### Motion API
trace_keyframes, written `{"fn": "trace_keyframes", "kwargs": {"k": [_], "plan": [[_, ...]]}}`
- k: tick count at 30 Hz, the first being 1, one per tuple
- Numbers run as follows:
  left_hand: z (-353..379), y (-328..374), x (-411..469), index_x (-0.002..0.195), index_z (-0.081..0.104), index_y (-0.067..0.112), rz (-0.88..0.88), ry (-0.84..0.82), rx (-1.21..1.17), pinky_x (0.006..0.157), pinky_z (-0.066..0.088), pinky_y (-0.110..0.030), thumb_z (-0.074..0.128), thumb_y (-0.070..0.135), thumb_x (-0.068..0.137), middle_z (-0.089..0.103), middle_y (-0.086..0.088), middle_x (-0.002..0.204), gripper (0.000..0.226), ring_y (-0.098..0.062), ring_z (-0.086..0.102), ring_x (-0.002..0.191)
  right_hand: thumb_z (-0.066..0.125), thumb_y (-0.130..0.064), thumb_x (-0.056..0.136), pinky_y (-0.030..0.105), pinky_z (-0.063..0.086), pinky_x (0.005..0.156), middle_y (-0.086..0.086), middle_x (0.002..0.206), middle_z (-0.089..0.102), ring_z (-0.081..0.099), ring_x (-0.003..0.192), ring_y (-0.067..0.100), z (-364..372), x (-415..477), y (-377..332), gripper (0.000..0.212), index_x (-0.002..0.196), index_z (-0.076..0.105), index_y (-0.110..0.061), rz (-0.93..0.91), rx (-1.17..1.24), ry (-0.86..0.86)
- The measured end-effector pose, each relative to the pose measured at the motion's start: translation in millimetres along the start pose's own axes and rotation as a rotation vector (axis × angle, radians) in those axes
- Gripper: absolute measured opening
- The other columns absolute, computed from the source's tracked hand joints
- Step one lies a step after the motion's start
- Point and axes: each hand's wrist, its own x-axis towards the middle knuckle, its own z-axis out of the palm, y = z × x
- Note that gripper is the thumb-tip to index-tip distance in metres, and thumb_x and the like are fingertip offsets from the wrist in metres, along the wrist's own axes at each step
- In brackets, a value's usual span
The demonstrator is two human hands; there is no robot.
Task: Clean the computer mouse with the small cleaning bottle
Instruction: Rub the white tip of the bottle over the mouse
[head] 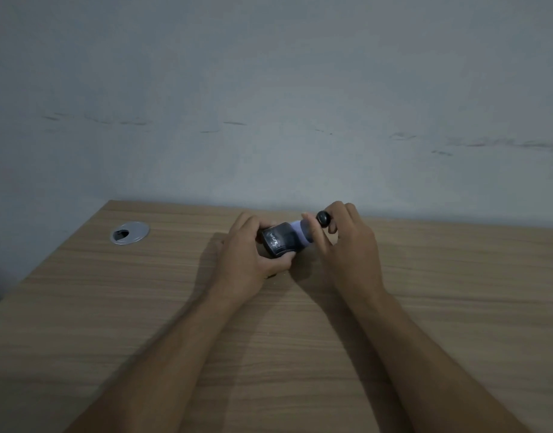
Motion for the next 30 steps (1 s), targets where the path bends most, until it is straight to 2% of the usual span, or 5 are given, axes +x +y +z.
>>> {"fn": "trace_keyframes", "kwargs": {"k": [4,9,20,25,30], "plan": [[2,-4,3,0.106,0.068,0.020,0.009,-0.011,-0.035,0.073,0.042,-0.006,0.096,0.027,0.069,0.057,0.013,0.105,0.047,0.011,0.056,0.091,0.063,-0.036,0.108,0.028,0.038,0.058,-0.004,0.084,0.051,0.043,0.066,0.011,-9,1,-9,0.032,0.089,0.054,-0.012,0.002,0.096,0.089],[7,-7,6,0.098,0.063,0.021,0.008,-0.008,-0.048,0.067,0.042,-0.007,0.100,0.023,0.068,0.053,0.008,0.102,0.048,0.011,0.054,0.086,0.064,-0.035,0.106,0.025,0.036,0.053,-0.010,0.084,0.043,0.042,0.062,0.012,-3,-6,-28,0.031,0.089,0.055,-0.011,-0.149,0.086,0.041],[8,-9,5,0.114,0.069,0.020,0.013,0.028,-0.062,0.077,0.040,0.000,0.096,0.021,0.069,0.055,0.008,0.113,0.053,0.018,0.054,0.096,0.060,-0.043,0.108,0.030,0.035,0.057,-0.005,0.079,0.052,0.043,0.062,0.011,-8,0,-10,0.036,0.089,0.052,-0.013,0.024,0.068,0.056],[9,-9,9,0.100,0.064,0.020,-0.050,0.035,-0.049,0.067,0.045,-0.007,0.095,0.008,0.071,0.053,0.007,0.108,0.045,-0.007,0.060,0.090,0.063,-0.039,0.106,0.024,0.033,0.053,-0.010,0.082,0.045,0.041,0.062,0.009,-5,-8,-32,0.033,0.089,0.057,-0.011,-0.151,0.043,0.040],[7,-8,6,0.118,0.071,0.020,0.017,0.076,-0.080,0.080,0.044,-0.003,0.091,0.013,0.067,0.057,0.004,0.118,0.056,0.014,0.057,0.097,0.068,-0.041,0.104,0.029,0.030,0.057,-0.008,0.081,0.045,0.040,0.062,0.015,0,-2,-12,0.033,0.087,0.052,-0.016,-0.001,-0.048,0.009]]}}
